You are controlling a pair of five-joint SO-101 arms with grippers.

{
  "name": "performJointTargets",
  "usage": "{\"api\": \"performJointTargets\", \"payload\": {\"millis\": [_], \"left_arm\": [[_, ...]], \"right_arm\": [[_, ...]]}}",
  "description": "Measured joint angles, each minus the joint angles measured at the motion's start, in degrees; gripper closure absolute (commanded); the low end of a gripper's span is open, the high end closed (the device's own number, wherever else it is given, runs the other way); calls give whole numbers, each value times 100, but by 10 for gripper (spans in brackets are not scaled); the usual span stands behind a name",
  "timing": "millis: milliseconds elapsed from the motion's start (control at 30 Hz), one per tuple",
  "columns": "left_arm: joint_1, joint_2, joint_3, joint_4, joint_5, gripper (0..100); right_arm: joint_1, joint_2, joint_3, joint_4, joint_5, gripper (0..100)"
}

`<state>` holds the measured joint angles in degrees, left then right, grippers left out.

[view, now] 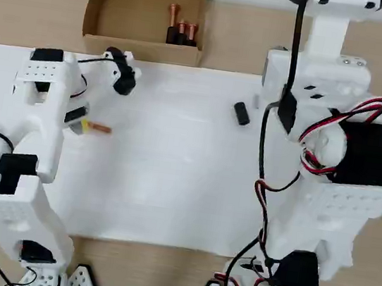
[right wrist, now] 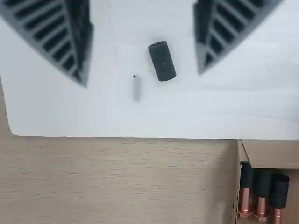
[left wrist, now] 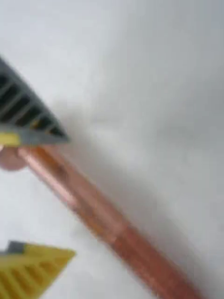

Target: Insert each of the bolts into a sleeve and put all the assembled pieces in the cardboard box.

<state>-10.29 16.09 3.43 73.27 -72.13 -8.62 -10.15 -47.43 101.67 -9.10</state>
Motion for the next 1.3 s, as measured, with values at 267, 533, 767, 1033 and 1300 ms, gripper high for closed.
{"api": "performJointTargets", "payload": {"millis": [267, 533, 767, 1033, 1300], "left_arm": [[-79, 0, -686, 1301, 2936, 867], [-448, 0, -967, 1793, 7622, 989], [-325, 0, -862, 1925, 11938, 992], [105, 0, -774, 1908, 13477, 959], [114, 0, -756, 1626, 13978, 655]], "right_arm": [[0, 0, 0, 0, 0, 814], [0, 0, 316, 0, 0, 814], [-26, 9, 607, 0, 0, 814], [-273, 9, 607, 0, 0, 814], [-273, 9, 607, 0, 0, 814]]}}
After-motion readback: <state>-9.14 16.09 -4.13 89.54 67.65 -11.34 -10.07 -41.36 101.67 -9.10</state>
